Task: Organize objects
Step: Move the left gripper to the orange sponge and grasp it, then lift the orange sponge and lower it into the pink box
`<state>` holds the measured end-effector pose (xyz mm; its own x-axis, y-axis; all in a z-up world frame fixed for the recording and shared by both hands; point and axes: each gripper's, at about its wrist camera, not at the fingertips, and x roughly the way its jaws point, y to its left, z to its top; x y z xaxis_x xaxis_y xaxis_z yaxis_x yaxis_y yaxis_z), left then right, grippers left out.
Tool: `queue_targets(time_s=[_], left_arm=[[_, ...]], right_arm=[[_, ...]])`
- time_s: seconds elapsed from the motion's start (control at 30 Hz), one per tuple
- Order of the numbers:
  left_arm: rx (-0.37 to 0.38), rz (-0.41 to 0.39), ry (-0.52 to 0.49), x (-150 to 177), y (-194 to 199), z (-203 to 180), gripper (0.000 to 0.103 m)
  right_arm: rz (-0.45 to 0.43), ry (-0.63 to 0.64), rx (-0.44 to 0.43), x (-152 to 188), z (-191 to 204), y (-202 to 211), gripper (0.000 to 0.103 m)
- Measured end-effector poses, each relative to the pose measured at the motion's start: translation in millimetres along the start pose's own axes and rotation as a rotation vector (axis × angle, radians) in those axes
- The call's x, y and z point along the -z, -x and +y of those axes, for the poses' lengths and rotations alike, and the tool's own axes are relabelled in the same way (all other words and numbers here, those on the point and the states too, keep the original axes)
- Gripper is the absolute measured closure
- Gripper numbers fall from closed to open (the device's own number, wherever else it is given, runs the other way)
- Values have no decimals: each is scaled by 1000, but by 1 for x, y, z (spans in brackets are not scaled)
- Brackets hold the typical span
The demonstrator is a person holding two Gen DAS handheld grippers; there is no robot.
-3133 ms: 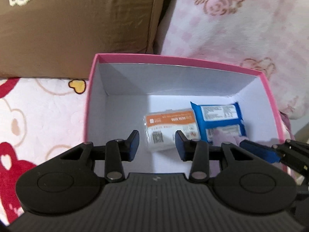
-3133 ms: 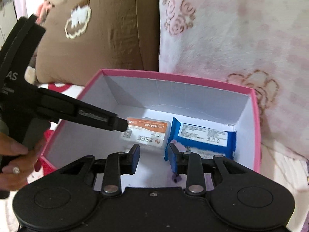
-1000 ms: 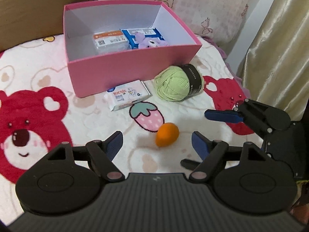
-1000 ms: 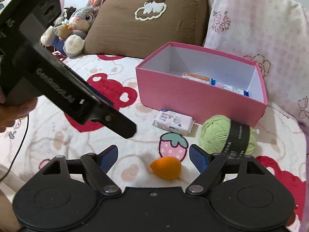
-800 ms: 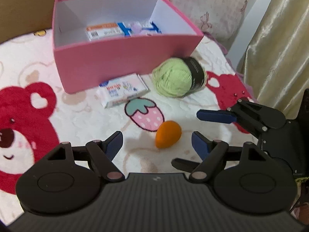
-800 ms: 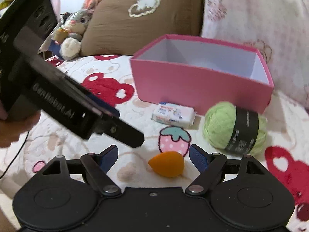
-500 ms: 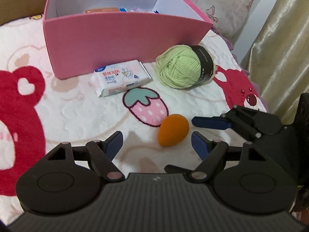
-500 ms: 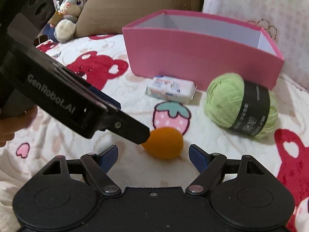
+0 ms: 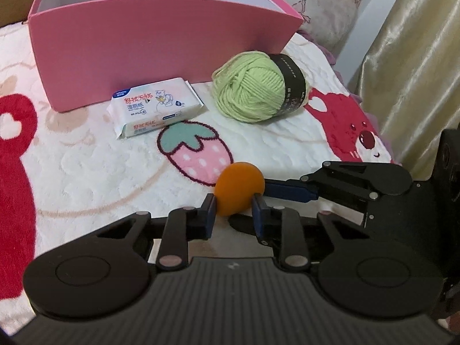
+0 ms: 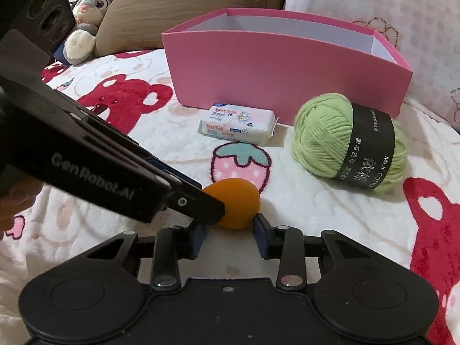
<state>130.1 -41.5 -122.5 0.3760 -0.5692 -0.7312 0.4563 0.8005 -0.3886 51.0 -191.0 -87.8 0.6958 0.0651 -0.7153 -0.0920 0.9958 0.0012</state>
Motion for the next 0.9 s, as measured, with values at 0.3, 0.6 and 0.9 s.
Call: queue_targets(time_s=[0.3, 0.6, 0.9], left_arm=[[24, 16, 7, 0, -5, 6, 77], [49, 4, -12, -10, 34, -11, 78], [34, -42, -70, -33, 86, -40, 78]], right_arm=[[-13, -35, -27, 5, -5, -10, 58], [-41, 56, 16, -12, 13, 27, 59], [-95, 68, 46, -41, 20, 73, 58]])
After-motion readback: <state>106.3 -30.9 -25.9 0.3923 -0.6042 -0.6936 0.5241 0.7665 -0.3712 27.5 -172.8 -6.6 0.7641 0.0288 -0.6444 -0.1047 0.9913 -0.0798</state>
